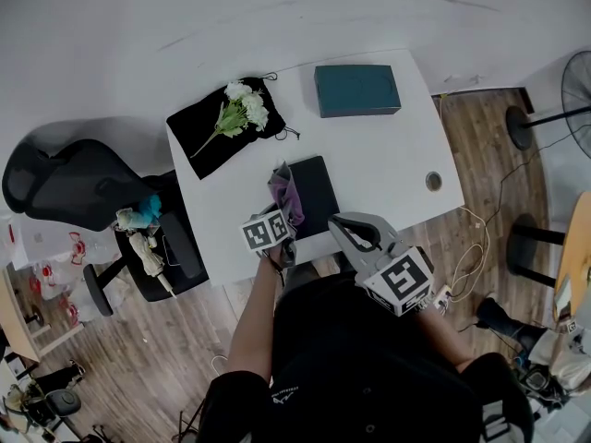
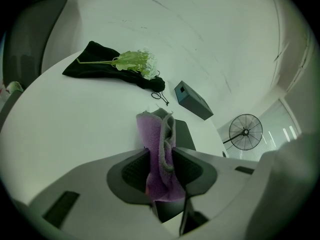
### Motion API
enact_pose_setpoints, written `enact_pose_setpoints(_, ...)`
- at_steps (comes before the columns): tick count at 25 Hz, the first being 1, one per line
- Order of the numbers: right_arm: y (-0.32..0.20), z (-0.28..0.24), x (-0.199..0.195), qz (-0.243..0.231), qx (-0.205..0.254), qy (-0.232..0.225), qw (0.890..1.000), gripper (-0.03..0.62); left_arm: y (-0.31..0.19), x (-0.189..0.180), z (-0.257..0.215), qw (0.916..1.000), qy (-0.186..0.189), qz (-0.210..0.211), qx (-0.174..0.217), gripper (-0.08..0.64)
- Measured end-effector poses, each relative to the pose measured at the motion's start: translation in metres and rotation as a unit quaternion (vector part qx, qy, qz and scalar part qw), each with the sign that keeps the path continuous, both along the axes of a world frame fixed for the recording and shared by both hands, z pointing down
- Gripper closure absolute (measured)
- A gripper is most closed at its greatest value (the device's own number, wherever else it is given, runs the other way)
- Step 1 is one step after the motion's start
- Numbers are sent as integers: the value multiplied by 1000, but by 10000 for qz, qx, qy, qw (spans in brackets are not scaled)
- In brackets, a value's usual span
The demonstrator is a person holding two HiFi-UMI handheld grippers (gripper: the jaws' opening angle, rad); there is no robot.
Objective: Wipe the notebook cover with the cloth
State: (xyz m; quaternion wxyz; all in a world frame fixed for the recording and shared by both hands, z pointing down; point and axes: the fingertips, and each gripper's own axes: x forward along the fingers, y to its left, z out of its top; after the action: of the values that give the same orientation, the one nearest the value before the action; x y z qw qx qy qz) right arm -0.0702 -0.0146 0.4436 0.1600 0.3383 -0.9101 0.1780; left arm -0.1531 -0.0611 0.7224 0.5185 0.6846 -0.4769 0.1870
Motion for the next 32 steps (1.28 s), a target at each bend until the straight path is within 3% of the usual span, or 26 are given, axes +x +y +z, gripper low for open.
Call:
enact_pose_setpoints(21, 4, -3, -2, -308, 8, -48, 9995, 588, 16, -39, -11, 9988, -244, -431, 50, 431)
enact_pose_setpoints(32, 1, -4, 16, -468, 49, -143, 9988, 588, 28, -19, -28, 9979, -164, -609, 166, 431)
